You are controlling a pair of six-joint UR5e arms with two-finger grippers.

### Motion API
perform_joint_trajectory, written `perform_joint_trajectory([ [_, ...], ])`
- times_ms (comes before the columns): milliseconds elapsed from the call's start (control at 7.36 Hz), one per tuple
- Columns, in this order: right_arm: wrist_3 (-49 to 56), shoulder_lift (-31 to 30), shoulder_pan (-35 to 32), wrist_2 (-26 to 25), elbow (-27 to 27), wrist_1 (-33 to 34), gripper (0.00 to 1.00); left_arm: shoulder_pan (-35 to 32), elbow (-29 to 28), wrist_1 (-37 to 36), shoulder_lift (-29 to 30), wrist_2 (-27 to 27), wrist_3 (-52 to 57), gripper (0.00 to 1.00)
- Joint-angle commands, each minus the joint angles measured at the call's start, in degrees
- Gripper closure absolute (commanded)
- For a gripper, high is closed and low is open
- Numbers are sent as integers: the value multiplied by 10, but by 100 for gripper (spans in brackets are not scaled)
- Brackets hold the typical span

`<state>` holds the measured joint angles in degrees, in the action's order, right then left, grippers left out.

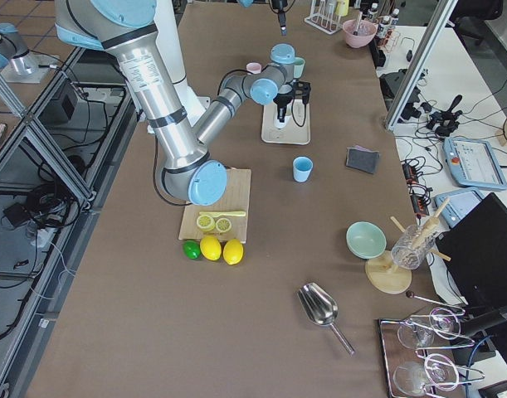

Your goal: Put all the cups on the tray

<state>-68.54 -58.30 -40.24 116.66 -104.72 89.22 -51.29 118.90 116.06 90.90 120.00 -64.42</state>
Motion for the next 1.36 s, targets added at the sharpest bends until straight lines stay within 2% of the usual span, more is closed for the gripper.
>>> perform_joint_trajectory([
  [0,-16,55,20,-26,61,-1,100,51,85,-125,0,-35,-14,3],
  [136,-17,70,24,-28,83,-1,100,65,83,-125,-1,-44,-14,3],
  [407,-16,66,33,-29,86,-1,100,124,71,-126,-1,-111,-34,3],
  [1086,-12,44,60,-53,107,-5,100,144,63,-123,-1,-118,-40,3],
  [1222,-12,47,60,-54,109,-5,86,144,63,-123,-1,-118,-40,3],
])
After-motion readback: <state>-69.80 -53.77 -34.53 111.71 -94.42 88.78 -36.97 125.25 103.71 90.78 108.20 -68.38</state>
